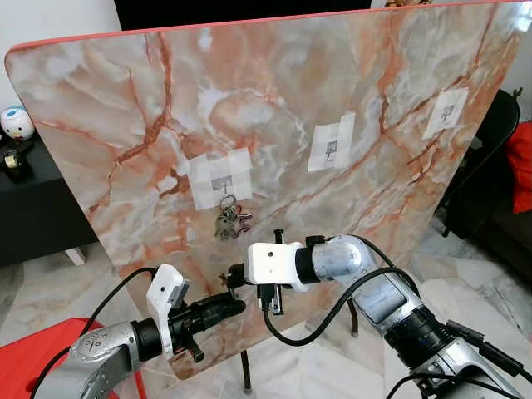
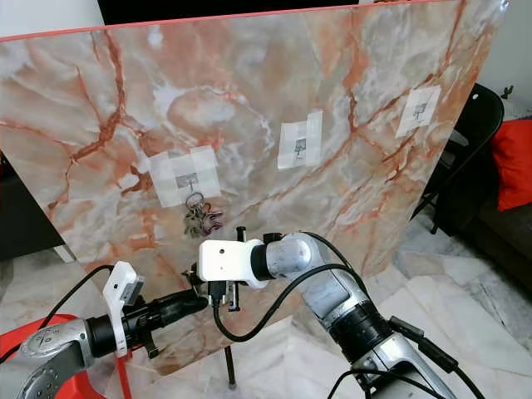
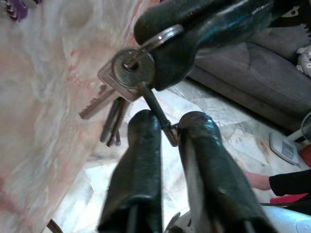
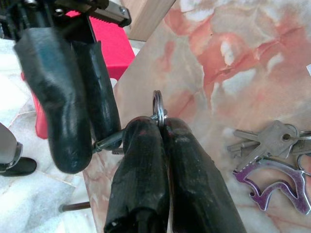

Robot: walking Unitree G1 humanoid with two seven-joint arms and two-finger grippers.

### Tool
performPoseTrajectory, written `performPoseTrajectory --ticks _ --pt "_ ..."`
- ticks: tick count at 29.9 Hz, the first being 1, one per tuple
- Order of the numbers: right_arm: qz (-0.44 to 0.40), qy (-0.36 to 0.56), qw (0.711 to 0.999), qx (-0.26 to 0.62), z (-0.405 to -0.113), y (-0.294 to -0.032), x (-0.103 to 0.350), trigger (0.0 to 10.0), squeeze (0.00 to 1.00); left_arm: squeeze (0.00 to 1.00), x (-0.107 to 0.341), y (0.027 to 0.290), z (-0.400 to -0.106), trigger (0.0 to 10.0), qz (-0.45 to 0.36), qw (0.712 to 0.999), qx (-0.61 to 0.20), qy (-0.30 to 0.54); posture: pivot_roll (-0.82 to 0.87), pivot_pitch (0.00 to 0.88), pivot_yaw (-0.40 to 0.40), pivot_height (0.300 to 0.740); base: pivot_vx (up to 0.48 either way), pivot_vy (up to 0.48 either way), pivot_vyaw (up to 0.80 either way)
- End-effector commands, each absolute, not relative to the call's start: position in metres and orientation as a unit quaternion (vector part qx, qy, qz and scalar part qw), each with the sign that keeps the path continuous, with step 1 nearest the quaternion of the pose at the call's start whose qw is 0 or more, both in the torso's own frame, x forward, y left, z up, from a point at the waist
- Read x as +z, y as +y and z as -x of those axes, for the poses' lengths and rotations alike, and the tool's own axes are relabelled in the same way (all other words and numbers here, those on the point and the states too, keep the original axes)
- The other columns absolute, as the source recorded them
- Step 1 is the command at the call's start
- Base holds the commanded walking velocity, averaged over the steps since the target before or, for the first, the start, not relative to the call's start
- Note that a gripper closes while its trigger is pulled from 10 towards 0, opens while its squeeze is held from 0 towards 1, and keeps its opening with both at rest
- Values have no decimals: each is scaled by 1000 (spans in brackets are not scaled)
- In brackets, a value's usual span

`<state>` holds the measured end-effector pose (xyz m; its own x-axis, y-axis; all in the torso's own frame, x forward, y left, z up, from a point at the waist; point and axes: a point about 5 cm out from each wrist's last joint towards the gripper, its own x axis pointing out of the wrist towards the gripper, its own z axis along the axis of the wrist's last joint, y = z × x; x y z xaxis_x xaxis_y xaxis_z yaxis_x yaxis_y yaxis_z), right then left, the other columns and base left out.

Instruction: Hang keys on a hook

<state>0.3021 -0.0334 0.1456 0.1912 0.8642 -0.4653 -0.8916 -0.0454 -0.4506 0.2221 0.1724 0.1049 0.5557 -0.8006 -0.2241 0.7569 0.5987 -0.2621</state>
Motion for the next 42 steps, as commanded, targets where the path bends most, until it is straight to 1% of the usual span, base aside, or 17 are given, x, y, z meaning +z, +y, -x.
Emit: performPoseTrajectory --ticks 1,2,3,14,15,16,17,18,19,20,39,42 --pt "343 -10 692 635 -304 -29 163 10000 0 965 103 169 -219 10000 69 872 -454 170 59 0 -62 728 0 0 0" --pt "343 -10 691 637 -303 -28 163 10000 0 682 102 169 -219 10000 70 873 -453 170 59 0 -62 728 0 0 0" --pt "343 -11 690 638 -303 -28 163 10000 0 0 102 169 -219 10000 70 873 -451 169 59 0 -63 728 0 0 0" --pt "335 -15 680 653 -297 -23 164 10000 0 0 102 170 -223 10000 78 876 -446 165 57 0 -63 728 0 0 0" --pt "335 -15 679 653 -297 -23 164 10000 0 0 102 170 -223 7333 80 877 -444 163 57 0 -64 728 0 0 0" --pt "335 -14 679 653 -297 -23 164 10000 0 0 102 170 -223 7333 80 878 -443 162 57 0 -64 728 0 0 0" --pt "335 -14 679 653 -297 -24 164 10000 0 0 102 170 -223 4000 81 879 -441 161 57 0 -64 728 0 0 0" --pt "335 -13 678 654 -297 -24 163 10000 0 0 103 170 -224 3529 83 880 -440 159 57 0 -65 728 0 0 0" --pt "335 -13 678 654 -297 -24 163 10000 0 0 103 170 -224 3529 83 880 -440 159 57 0 -65 728 0 0 0" --pt "336 -10 678 654 -297 -24 162 10000 0 0 103 171 -224 0 85 881 -438 157 59 0 -66 728 0 0 0" --pt "357 22 664 657 -292 -34 147 10000 0 0 106 172 -223 0 94 879 -442 152 60 0 -63 728 0 0 0" --pt "373 39 655 657 -291 -40 141 10000 0 0 105 174 -222 0 90 879 -441 155 62 0 -65 728 0 0 0"
